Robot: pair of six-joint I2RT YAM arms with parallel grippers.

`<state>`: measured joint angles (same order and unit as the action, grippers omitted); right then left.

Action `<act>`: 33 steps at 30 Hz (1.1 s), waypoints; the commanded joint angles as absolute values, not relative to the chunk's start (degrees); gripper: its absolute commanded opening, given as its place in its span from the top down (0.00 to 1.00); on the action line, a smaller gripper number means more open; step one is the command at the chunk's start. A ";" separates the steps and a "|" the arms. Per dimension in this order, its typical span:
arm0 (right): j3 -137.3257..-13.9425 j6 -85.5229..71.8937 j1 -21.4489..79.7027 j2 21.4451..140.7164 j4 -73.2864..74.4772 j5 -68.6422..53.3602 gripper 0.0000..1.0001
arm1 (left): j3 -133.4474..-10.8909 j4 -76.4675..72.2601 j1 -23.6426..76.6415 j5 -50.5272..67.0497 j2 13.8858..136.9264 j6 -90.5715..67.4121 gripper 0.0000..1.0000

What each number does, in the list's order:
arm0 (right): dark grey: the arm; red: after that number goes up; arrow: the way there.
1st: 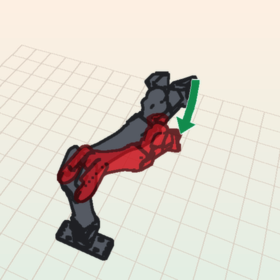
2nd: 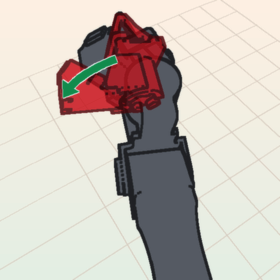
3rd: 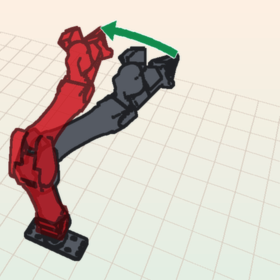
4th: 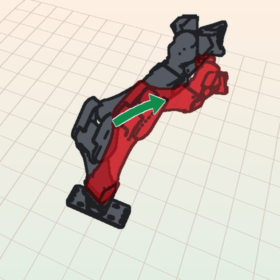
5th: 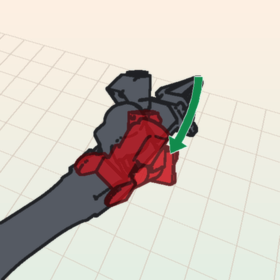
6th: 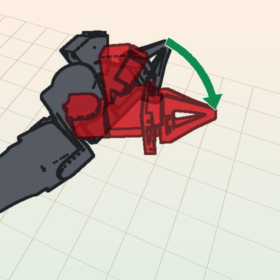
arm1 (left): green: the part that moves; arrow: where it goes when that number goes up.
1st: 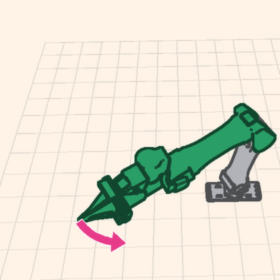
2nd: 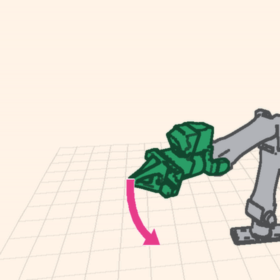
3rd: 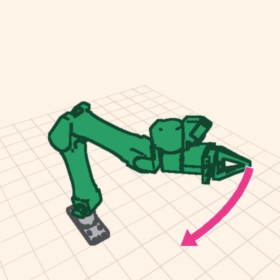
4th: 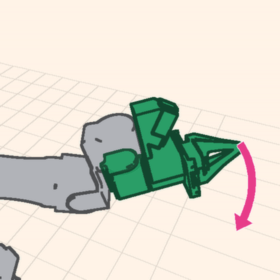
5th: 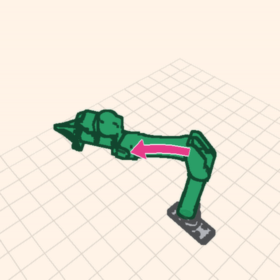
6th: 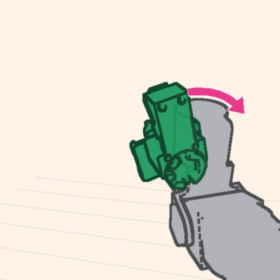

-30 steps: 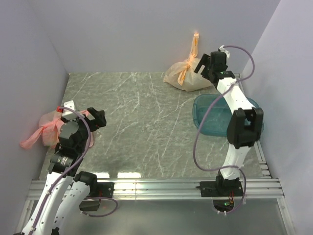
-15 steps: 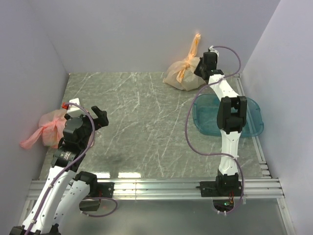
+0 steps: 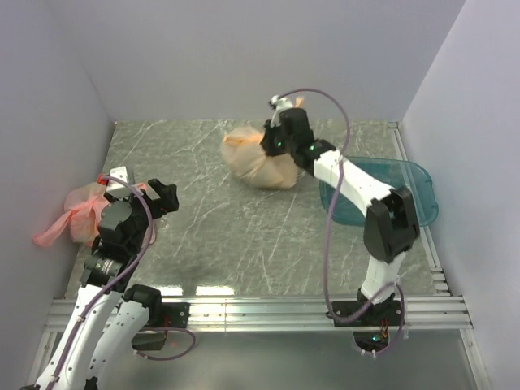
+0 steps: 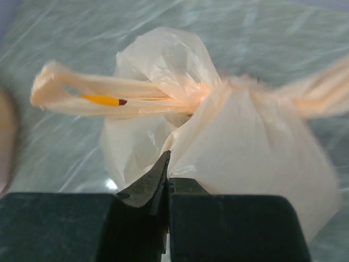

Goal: Untie the knot of the plastic bag and take out the fruit

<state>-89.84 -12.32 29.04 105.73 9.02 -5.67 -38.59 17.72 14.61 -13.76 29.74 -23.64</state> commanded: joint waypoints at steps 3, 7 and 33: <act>-77.37 -12.30 36.20 93.88 1.68 -6.76 1.00 | -38.76 15.64 14.85 -9.94 29.44 -24.08 0.02; -63.51 -14.49 40.69 88.00 0.09 -5.45 1.00 | -38.93 15.91 14.85 -6.86 31.28 -25.92 0.02; -68.91 -17.84 48.96 88.40 12.84 3.25 0.30 | -46.14 18.11 22.32 13.11 60.20 -31.20 0.14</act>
